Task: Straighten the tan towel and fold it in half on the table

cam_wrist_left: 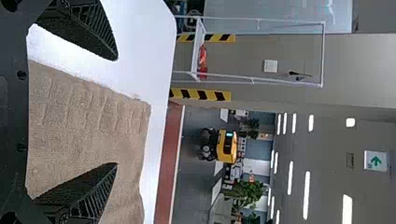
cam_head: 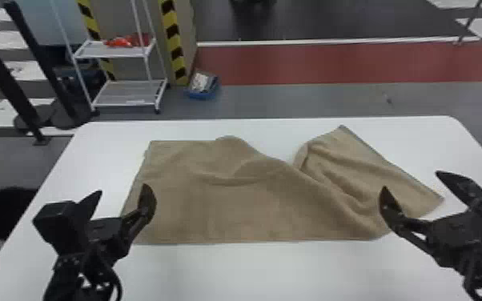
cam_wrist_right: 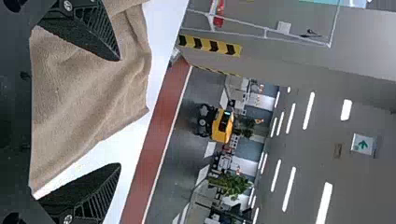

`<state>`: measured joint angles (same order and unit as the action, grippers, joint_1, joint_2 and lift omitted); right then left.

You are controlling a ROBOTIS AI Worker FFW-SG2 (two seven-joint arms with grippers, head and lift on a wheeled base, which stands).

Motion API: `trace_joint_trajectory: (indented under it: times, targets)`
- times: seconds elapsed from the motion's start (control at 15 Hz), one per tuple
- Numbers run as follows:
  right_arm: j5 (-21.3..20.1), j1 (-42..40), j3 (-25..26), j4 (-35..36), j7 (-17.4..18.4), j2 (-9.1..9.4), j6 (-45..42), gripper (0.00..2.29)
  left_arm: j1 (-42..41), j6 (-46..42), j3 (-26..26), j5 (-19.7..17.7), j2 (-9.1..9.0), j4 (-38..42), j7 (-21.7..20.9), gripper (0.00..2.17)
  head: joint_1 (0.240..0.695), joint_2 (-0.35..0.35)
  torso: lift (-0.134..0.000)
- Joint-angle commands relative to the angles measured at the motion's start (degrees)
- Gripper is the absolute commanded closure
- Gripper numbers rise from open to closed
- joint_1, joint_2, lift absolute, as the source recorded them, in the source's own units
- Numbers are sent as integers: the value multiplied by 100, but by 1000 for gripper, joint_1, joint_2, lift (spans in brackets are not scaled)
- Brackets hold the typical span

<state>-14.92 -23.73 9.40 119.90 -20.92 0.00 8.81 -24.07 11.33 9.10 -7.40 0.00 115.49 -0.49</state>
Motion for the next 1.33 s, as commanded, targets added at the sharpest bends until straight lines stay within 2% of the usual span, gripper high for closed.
trace_joint_trajectory:
  times: [0.0,0.2,0.27,0.4,0.6,0.67,0.8,0.93,1.07,1.27]
  targets:
    - [-767,193,291,192,-316,5,223,70,-10,639,329,-69,0,281,-566,76,695,69,-123]
    - [-995,422,827,236,-1046,5,328,76,-27,1114,593,-43,369,475,-1304,87,695,30,-123]
    - [-995,466,959,201,-1178,-62,363,83,-27,1166,663,-16,527,492,-1533,87,695,22,-123]
    - [-1039,563,1249,78,-1538,-457,398,83,-27,1184,760,142,835,528,-1911,87,695,-6,-123]
    - [-1356,694,1512,-485,-1687,-1063,64,90,-10,1184,821,485,1327,431,-2614,87,695,-41,-123]
    - [-1426,782,1556,-661,-1810,-1213,-24,90,-10,1219,830,599,1494,405,-2886,90,695,-55,-123]
    - [-1417,1072,1750,-1109,-2338,-1441,-674,97,-10,1254,804,889,1775,378,-3273,103,695,-97,-123]
    - [-1654,1266,1688,-1399,-2680,-1705,-762,113,-1,1430,760,1162,1942,361,-3563,134,695,-104,-123]
    - [-2243,1450,1460,-1654,-2900,-1916,-832,124,8,1430,742,1329,2030,317,-3774,137,695,-108,-123]
    - [-3052,1828,967,-2243,-2927,-2232,-867,164,8,1430,742,1601,2127,238,-4020,144,695,-113,-123]
